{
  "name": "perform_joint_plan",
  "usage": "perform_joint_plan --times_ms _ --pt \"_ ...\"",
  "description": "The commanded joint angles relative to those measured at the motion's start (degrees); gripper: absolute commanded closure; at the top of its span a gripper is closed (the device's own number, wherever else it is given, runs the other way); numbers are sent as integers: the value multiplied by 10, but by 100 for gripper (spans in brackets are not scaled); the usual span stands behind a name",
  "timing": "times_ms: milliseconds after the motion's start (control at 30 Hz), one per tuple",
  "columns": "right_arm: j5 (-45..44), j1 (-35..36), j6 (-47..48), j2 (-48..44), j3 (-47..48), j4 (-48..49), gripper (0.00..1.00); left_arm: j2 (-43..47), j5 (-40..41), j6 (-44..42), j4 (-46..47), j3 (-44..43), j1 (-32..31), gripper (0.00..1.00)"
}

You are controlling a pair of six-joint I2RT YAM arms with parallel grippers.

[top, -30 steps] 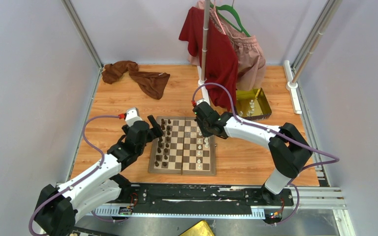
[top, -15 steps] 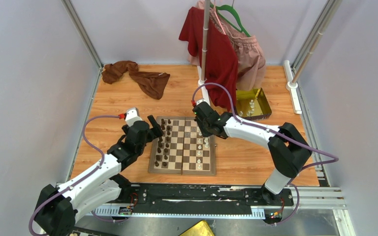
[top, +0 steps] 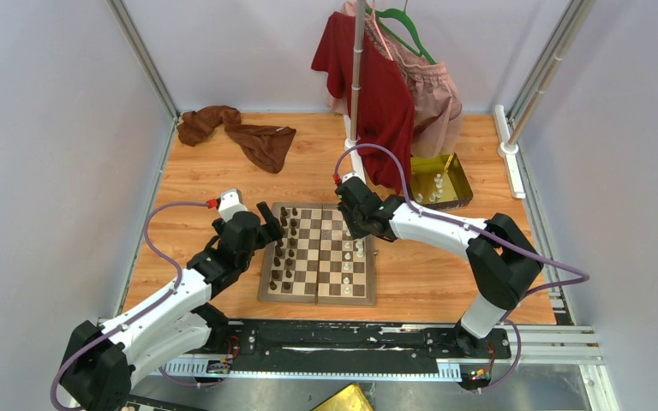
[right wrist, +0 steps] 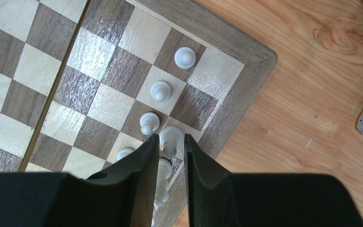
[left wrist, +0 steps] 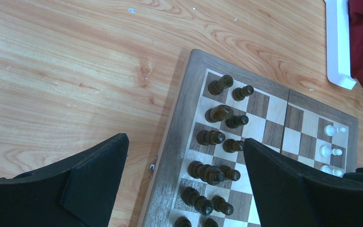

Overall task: Set up the chess pieces on the board
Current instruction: Place the chess piece on the chessboard, then pick up the chess piece from the storage box.

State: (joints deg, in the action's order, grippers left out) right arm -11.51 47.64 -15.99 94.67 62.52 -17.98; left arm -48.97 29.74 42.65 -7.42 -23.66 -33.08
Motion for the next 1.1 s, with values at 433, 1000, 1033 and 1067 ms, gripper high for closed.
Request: perform_joint_plan --times_ms 433,1000,1033,1067 --pt "-58 8 11 -84 19 -42 69 1 8 4 10 1 3 0" --pt "-118 -240 -29 -237 -61 38 62 -40 -4 11 53 -2 3 0" --pt "-116 -257 -38 -233 -67 49 62 -45 -6 14 60 -1 3 0" --pt "-114 -273 -44 -225 -72 57 62 -51 -10 17 67 0 3 0"
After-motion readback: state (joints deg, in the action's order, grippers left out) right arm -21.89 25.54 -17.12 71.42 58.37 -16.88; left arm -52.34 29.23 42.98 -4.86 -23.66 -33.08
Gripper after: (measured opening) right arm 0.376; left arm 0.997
